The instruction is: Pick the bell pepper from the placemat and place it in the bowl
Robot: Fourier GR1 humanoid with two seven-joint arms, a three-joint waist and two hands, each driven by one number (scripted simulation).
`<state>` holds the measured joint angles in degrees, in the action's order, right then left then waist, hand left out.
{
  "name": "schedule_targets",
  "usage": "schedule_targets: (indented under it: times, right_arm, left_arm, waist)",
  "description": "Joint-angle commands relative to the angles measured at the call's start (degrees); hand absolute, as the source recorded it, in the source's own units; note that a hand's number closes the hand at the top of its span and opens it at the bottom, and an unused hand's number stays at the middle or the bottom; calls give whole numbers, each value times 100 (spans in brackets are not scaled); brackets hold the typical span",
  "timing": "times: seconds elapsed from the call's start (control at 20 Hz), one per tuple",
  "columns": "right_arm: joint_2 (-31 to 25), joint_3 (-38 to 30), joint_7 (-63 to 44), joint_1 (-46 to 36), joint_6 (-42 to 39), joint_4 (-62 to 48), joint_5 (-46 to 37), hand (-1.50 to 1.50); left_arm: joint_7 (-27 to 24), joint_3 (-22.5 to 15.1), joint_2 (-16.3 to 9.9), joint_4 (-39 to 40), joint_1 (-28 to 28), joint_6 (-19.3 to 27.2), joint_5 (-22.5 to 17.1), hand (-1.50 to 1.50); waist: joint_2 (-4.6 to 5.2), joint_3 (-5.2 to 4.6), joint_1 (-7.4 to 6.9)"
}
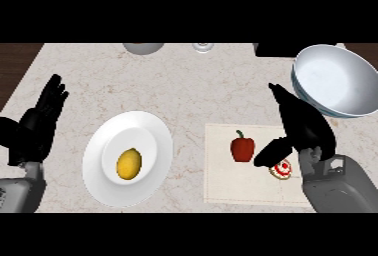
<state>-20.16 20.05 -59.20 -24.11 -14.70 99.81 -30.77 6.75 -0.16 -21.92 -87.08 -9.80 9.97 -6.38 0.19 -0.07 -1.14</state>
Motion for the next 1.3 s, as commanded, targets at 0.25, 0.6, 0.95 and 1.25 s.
schedule_targets:
  times: [0.25,0.6,0.95,1.25]
  right_arm:
    - [472,24,-726,-644,-1117,-1405,713,-150]
    - [336,308,-478,-505,-1148,-1577,277,-150]
    - [876,719,-325,-256,-615,-1676,-876,-150]
    - [1323,496,19,-160,-590,-2471,-1074,-150]
  left_arm:
    - [-85,237,-92,-14,143,-197,-106,0]
    - [31,176,46,-286,214,-71,105,0]
    - [99,275,95,-423,464,-287,119,0]
    - [-99,636,9,11,171,-626,-2,0]
  waist:
    - [-2,-1,17]
    - [-25,5,84]
    - [-31,6,91]
    - [-17,6,88]
